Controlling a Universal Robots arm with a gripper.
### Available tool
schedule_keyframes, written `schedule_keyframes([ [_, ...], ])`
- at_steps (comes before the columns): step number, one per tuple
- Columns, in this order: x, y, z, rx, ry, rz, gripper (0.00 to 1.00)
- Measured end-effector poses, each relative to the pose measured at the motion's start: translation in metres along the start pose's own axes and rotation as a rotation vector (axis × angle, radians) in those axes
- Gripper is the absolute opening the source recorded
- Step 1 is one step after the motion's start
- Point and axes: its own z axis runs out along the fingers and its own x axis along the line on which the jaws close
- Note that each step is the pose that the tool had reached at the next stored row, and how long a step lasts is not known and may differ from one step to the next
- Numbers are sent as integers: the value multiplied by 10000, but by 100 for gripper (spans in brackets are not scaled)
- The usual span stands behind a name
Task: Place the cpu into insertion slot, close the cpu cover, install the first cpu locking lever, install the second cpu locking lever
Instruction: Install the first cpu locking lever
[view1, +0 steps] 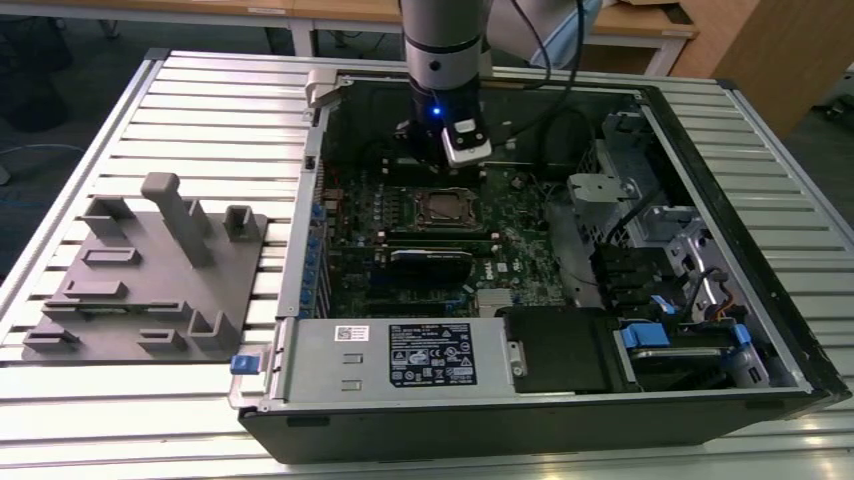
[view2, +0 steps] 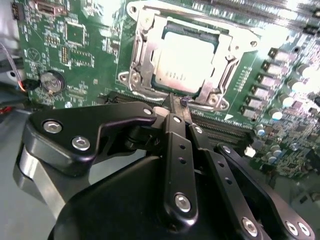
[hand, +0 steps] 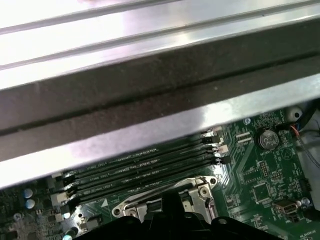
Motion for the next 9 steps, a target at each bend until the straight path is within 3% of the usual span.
schedule_keyframes([
  [2, -4, 1, 2, 56, -15, -45, 10],
  [9, -8, -3, 8, 20, 27, -528, 10],
])
